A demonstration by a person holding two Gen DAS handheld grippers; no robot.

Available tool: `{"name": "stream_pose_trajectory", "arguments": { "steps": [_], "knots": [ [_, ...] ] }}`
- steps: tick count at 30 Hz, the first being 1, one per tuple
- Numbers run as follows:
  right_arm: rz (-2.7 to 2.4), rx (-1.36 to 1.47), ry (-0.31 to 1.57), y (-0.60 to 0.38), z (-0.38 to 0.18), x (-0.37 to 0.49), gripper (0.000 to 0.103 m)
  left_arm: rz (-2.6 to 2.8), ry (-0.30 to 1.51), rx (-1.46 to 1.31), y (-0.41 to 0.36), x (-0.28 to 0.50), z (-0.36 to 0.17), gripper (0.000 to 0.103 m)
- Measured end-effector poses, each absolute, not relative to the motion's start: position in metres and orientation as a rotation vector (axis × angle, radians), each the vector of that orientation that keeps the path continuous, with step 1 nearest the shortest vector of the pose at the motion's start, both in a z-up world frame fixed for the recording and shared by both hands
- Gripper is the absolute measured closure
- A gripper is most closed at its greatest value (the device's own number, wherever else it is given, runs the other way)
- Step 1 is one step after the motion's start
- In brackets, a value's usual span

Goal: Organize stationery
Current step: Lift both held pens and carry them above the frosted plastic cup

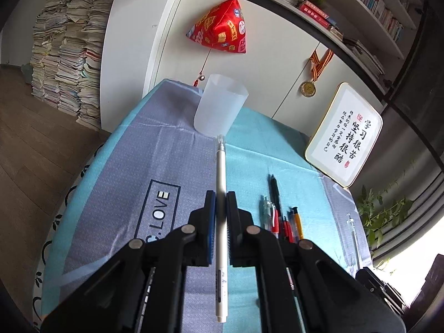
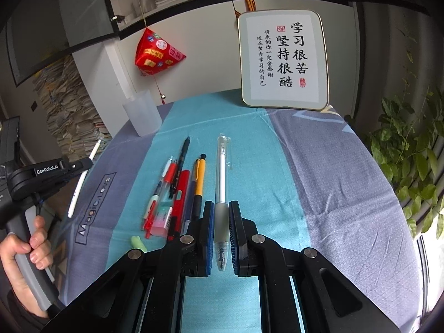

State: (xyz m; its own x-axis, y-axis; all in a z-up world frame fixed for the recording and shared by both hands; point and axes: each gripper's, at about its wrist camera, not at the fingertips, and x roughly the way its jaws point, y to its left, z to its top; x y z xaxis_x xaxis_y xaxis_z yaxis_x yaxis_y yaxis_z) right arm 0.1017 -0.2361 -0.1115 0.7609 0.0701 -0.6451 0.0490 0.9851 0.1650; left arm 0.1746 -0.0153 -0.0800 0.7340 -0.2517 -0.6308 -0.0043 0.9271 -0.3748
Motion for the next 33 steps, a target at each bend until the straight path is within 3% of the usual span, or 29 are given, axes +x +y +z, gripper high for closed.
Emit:
{"name": "stream_pose_trajectory", "arguments": {
  "steps": [18, 33],
  "knots": [
    [0.025, 0.169, 0.653, -0.219, -0.081, 0.077, 0.092, -0.237, 0.654, -0.319, -0.002, 0.215, -0.015, 0.098],
    [0.073, 0.173, 0.643, -0.213, -0.065, 0.092, 0.092, -0.264, 1.007, -0.194, -0.006, 0.333, -0.011, 0.098]
  ]
}}
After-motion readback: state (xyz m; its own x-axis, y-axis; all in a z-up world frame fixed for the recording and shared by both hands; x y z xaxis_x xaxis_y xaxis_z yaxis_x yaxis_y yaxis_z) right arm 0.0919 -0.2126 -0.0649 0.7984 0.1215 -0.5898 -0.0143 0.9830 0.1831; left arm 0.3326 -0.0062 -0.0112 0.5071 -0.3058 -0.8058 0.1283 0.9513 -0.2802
